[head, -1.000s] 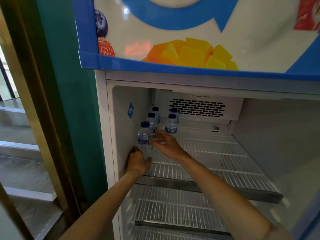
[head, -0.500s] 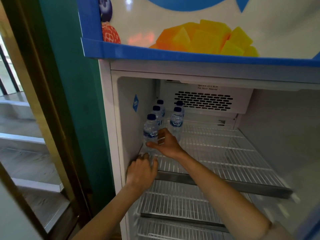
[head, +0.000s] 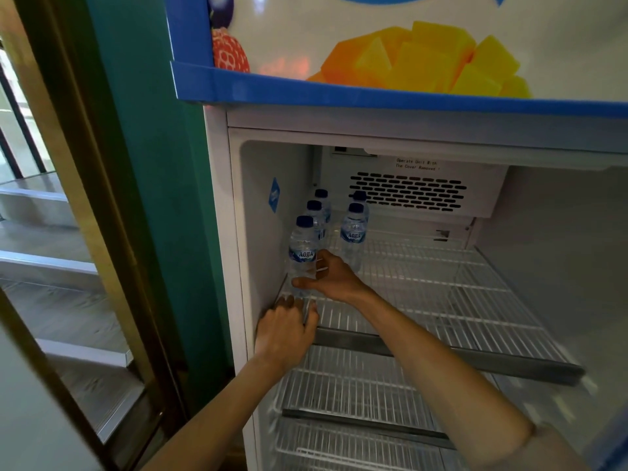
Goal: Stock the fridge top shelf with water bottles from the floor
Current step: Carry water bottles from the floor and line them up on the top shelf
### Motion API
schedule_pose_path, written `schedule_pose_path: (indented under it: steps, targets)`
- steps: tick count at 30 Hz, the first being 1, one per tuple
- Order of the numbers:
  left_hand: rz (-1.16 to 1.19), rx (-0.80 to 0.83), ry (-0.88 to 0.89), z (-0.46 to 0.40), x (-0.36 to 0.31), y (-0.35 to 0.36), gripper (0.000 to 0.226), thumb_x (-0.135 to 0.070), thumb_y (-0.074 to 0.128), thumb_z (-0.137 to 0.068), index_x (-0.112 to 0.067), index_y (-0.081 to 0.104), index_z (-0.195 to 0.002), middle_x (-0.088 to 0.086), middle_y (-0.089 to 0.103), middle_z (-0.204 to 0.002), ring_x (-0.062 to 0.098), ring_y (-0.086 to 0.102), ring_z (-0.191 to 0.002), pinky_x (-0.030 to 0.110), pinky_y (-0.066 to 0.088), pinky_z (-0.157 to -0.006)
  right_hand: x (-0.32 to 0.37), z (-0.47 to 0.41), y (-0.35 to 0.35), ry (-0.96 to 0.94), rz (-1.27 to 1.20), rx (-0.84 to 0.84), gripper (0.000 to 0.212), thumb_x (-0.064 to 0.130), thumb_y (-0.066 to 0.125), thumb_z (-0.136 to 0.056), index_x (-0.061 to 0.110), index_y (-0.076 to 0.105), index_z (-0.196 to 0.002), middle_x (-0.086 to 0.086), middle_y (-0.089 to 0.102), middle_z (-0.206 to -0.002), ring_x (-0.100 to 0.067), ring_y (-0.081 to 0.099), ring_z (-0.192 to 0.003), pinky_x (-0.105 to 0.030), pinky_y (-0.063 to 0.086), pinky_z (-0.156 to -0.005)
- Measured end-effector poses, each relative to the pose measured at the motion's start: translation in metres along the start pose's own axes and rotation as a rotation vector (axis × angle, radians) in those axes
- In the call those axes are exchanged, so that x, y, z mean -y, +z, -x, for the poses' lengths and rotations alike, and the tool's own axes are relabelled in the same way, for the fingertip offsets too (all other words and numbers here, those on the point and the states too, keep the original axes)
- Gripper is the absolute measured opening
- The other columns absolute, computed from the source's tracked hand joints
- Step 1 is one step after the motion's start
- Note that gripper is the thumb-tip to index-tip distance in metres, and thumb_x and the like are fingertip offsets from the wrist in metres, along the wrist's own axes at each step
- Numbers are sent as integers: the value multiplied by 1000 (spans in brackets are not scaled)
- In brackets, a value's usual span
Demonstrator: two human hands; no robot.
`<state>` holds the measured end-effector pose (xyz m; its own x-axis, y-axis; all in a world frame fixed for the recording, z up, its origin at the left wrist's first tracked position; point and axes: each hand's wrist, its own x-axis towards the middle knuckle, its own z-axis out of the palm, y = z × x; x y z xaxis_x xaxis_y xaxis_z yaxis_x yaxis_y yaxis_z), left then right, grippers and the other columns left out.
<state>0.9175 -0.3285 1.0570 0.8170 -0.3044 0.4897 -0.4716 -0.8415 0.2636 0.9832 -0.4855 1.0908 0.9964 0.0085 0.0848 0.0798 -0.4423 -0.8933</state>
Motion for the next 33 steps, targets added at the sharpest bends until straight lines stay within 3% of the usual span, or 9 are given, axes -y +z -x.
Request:
schedule_pose_path:
  steps: [5,10,14,18,22,27,33]
  targets:
    - [-3,0,4,0,0,1,41,-44,32,-99,-17,63,-95,4,67,-100,18,65,-79,22,39,-62,0,1,-11,22,-20,76,64,25,90,-70,20,60,-126,5,69,-115,-13,66,-106,-25,53,-93]
    - [-6,-4,13,-1,1,4,42,-43,33,-99,-15,65,-97,6,68,-100,19,65,-80,25,41,-63,3,4,-1,4,13,-20,71,34,94,-61,21,58,-121,8,69,-105,-6,65,-95,-24,55,-87]
    - [1,-5,24,0,2,3,41,-42,34,-99,-15,65,-97,7,68,-100,20,65,-79,25,41,-63,5,3,3,-7,37,-25,75,40,94,-60,24,56,-122,8,68,-109,-7,66,-98,-26,56,-89]
    - [-8,3,19,0,2,3,42,-43,33,-99,-16,65,-99,6,68,-101,20,65,-80,26,43,-65,9,3,-6,18,16,52,70,31,93,-65,23,57,-124,11,66,-105,-8,66,-97,-29,55,-93]
    - [2,-1,21,0,3,4,42,-43,34,-99,-15,64,-96,7,68,-99,20,65,-78,24,40,-62,11,5,-9,27,10,44,61,25,92,-67,28,55,-115,12,63,-100,-11,66,-96,-27,55,-85]
    - [23,-12,31,0,3,4,40,-41,36,-99,-15,65,-93,8,69,-96,19,65,-76,24,40,-61,7,7,-6,22,21,20,62,27,92,-66,14,63,-119,3,67,-102,-8,63,-91,-30,56,-86]
    - [30,45,41,-2,6,3,41,-42,31,-98,-17,63,-96,4,68,-96,16,63,-77,20,37,-61,5,7,-4,26,19,-1,62,31,93,-65,18,63,-118,-3,69,-109,-16,66,-101,-33,56,-89]
